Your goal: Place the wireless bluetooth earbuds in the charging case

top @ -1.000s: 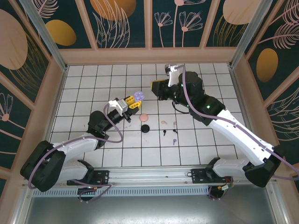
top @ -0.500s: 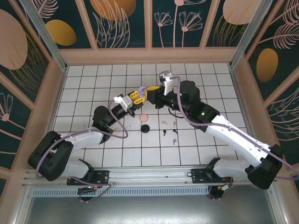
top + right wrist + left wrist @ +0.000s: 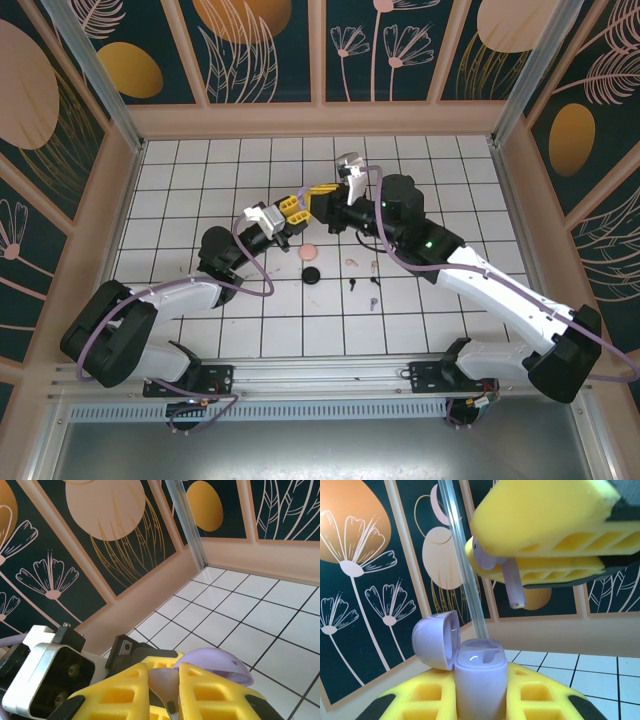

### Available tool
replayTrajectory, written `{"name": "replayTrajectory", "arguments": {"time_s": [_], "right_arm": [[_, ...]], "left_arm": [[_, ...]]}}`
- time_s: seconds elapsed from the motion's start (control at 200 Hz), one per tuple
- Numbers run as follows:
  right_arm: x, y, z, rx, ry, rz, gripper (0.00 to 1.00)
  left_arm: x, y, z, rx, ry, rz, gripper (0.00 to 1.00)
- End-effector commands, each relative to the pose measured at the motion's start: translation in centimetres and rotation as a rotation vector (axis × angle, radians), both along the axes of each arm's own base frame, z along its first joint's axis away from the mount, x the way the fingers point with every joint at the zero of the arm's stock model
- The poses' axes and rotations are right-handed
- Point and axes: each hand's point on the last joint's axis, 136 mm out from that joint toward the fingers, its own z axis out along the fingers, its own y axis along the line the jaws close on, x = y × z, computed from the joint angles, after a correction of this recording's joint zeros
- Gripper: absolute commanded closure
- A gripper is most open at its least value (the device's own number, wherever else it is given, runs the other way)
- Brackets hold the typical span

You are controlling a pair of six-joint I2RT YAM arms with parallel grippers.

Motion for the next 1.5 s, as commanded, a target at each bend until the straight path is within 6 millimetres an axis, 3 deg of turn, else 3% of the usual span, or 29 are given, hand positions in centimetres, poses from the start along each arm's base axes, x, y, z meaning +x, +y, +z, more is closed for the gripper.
{"name": "replayTrajectory", "arguments": {"time_s": [0.0,0.405,0.876,1.491], "right_arm": [[-0.1,0.5,0.0,0.015,-0.017,0.013,0.83],[0.6,0.3,-1.0,-0.006,-0.007,-0.018,0.85],[0.6,0.4,0.1,0.004,-0.021,-0.015,0.86],[0.0,-0.6,-4.0,-0.132,0.007,-0.016,0.89]], "left_arm": [[-1.3,0.0,2.8,-0.055,-0.073,-0.038,1.00],[-2.2,0.3,3.8,-0.070,-0.089,-0.056,1.00],[-2.2,-0.5,3.2,-0.052,-0.074,-0.078,1.00],[-2.3,-0.5,4.0,-0.058,-0.071,-0.081,1.00]]}}
